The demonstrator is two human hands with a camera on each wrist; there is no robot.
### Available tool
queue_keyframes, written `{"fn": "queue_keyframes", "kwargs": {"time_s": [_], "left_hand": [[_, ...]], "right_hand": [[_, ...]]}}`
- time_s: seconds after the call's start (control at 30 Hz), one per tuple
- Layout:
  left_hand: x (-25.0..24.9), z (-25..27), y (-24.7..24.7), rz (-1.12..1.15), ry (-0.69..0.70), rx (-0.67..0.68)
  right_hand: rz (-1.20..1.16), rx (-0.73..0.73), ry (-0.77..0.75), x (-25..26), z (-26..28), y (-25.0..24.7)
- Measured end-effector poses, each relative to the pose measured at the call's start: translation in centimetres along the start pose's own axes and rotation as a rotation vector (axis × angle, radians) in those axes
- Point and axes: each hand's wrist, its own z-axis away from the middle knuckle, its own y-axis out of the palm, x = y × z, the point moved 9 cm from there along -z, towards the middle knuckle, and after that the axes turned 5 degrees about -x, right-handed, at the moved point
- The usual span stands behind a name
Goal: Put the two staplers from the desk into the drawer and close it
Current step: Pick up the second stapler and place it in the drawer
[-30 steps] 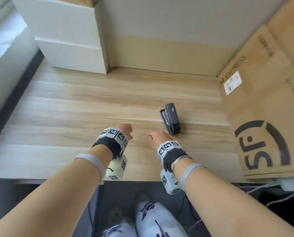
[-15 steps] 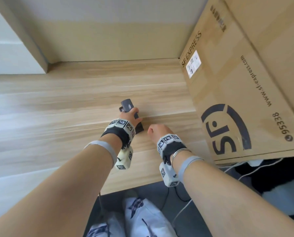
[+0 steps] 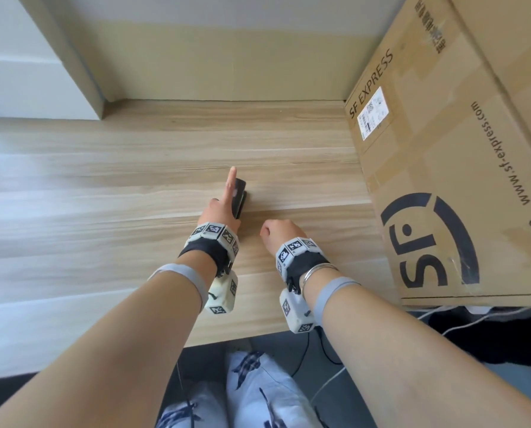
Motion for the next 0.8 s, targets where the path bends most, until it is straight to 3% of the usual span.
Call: {"fn": "queue_keyframes", "kwargs": {"time_s": [0.33, 0.53, 0.8], "left_hand": [[5.2, 2.0, -2.5, 0.003, 0.0, 0.041], [11.1, 5.8, -7.3, 0.025, -0.043, -0.069], [22.6, 14.9, -12.9, 0.099, -0.208, -0.199]], "right_hand": [[0.026, -0.011, -0.054, 4.8, 1.6, 1.8], [0.047, 0.012, -0.174, 11.3, 4.3, 4.4], [0.121, 0.067, -0.357, 21.4, 9.7, 10.0]]}}
